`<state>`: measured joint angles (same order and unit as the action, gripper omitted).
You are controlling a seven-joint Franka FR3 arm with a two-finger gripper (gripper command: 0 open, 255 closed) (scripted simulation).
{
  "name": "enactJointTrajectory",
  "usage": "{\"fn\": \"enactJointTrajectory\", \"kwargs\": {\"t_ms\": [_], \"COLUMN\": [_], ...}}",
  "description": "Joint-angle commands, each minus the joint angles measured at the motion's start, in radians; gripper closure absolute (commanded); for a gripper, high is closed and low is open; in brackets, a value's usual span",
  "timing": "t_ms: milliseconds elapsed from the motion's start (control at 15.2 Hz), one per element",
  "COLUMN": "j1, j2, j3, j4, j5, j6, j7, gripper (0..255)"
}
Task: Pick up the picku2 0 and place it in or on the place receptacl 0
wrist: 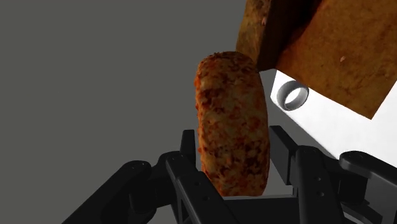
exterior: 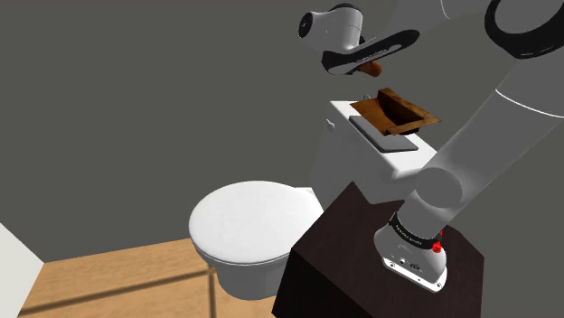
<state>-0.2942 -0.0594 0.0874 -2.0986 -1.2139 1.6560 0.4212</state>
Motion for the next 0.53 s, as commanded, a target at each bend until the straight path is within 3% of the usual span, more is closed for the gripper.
{"fn": "enactJointTrajectory", "kwargs": {"t_ms": [0,462], "j1": [-0.002,-0.013], "j2": [-0.078,-0.362], "j3": [-0.003,-0.037], "j4": [-0.089,-0.369], "j5": [0.002,-0.010], "j6": [0.011,0.054], "j7": [0.008,-0.012], "gripper": [255,255]}}
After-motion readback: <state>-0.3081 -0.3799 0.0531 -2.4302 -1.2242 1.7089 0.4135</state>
